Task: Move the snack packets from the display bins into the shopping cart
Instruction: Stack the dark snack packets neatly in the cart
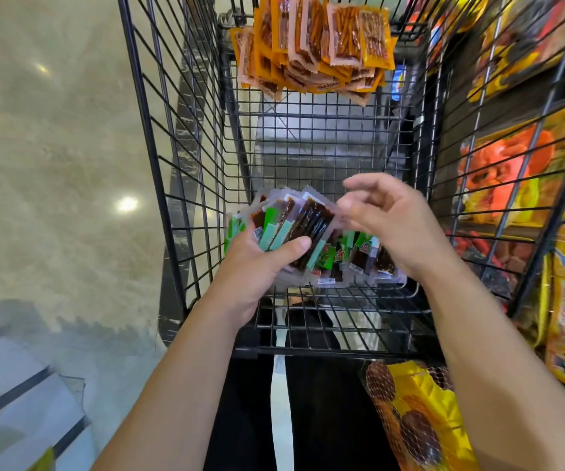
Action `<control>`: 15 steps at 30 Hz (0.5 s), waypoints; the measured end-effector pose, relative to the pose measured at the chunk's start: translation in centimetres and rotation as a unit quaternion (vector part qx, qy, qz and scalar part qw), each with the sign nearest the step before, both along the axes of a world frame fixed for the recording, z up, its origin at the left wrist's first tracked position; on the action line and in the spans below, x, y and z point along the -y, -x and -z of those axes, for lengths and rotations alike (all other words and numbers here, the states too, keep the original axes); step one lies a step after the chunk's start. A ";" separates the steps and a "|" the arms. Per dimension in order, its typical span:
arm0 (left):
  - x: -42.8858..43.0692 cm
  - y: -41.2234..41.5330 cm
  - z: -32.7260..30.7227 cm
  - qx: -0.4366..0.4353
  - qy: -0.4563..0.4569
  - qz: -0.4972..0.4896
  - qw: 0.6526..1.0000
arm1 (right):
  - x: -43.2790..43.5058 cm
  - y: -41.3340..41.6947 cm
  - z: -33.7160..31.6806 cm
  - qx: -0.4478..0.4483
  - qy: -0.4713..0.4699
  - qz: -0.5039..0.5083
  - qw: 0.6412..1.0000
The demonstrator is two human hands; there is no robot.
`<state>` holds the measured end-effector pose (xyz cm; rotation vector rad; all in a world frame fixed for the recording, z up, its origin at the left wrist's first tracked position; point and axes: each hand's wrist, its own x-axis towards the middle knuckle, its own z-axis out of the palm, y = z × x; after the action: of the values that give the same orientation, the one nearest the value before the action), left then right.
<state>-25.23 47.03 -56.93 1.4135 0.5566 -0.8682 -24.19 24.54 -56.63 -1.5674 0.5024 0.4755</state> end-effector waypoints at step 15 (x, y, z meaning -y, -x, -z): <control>-0.4 -0.5 -0.2 -0.016 -0.018 -0.075 0.997 | 3.2 1.7 7.4 -0.117 0.399 -0.369 0.831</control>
<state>-24.76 47.42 -56.76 1.3733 0.6965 -0.7656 -25.91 21.35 -64.02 -2.5448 0.2554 1.1627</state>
